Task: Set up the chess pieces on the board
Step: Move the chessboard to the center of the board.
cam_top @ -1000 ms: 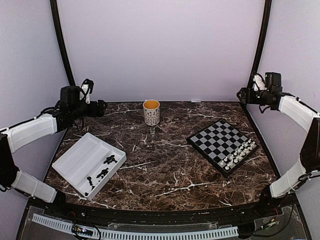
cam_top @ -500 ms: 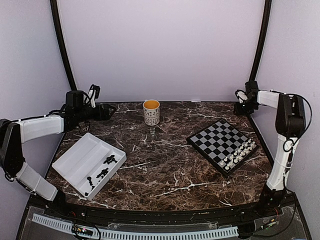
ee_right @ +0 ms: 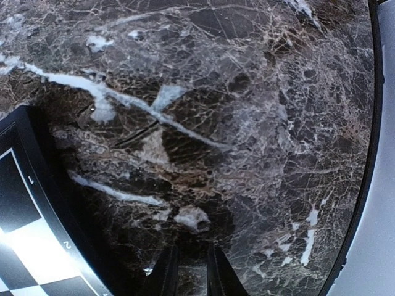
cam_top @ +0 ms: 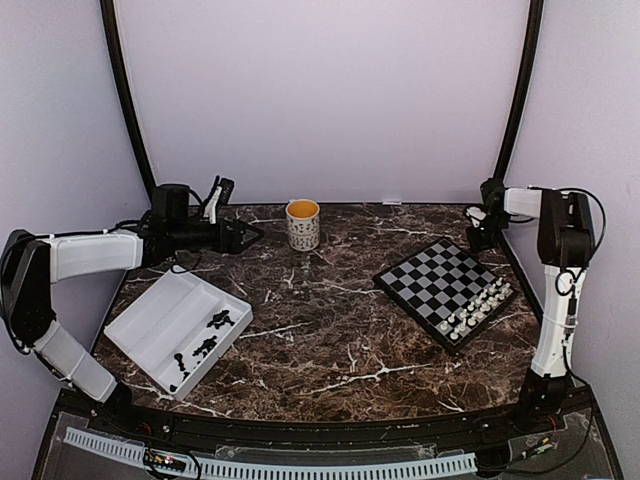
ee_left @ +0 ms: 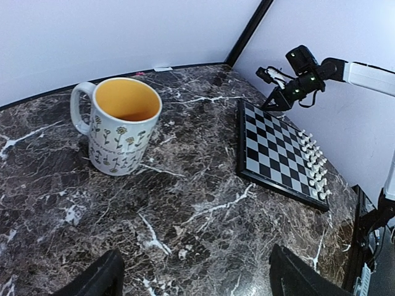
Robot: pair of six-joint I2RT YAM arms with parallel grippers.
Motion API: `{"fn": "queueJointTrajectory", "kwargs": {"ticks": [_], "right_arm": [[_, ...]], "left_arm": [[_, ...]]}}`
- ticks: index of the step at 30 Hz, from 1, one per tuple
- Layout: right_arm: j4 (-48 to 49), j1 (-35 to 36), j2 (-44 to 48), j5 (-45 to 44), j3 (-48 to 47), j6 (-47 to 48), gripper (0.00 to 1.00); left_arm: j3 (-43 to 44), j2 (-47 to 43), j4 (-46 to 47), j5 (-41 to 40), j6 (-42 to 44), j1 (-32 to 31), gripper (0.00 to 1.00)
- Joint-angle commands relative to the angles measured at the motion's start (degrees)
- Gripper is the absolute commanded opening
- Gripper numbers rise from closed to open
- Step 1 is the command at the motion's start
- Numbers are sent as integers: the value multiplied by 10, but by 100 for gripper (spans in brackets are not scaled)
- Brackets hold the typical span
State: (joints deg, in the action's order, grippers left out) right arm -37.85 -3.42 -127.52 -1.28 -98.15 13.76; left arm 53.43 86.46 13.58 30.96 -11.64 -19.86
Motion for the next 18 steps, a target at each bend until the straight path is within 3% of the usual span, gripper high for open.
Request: {"fn": "queueJointTrajectory", "kwargs": {"ticks": [1,18], "right_arm": [[-25,7,-6,27,15,46,18],[17,159,41,51,139,108,14]], "left_arm": [[18,-5,10,42,1,-10,83],[32,4,-8,44,-10,-35,83]]}}
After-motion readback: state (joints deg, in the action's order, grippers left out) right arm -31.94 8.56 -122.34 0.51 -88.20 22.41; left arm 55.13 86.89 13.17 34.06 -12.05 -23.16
